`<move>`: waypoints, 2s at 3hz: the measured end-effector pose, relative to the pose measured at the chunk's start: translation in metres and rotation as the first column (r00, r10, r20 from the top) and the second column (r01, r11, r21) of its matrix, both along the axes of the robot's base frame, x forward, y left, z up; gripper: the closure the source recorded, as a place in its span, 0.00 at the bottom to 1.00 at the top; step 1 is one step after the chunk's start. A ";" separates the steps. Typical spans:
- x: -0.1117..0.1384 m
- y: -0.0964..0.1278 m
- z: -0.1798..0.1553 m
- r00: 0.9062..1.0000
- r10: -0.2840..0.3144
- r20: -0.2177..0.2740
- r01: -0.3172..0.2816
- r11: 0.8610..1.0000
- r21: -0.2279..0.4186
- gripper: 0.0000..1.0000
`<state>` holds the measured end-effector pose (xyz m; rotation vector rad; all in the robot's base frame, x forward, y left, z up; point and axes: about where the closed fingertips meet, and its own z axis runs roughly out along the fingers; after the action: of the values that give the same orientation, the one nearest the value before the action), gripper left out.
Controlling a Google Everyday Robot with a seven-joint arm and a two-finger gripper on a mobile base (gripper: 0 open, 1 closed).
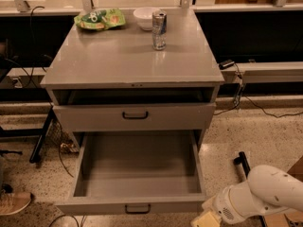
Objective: Close middle drawer
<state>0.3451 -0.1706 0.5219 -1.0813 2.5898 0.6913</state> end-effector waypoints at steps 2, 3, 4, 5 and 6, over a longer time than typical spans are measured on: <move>0.003 -0.002 -0.080 0.996 -0.035 -0.079 0.028 0.995 -0.097 0.89; 0.025 0.020 -0.111 0.997 0.034 -0.065 -0.043 0.988 -0.150 1.00; 0.045 0.037 -0.122 0.997 0.077 -0.026 -0.080 0.982 -0.170 1.00; 0.045 0.037 -0.122 0.997 0.078 -0.025 -0.081 0.982 -0.170 1.00; 0.071 0.047 -0.118 0.981 0.171 0.090 -0.153 0.971 -0.182 1.00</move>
Offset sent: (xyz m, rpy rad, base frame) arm 0.0249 0.0135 -0.1321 -0.1901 0.1152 0.0168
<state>0.4163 -0.1241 0.4040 -1.3566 2.5294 0.4333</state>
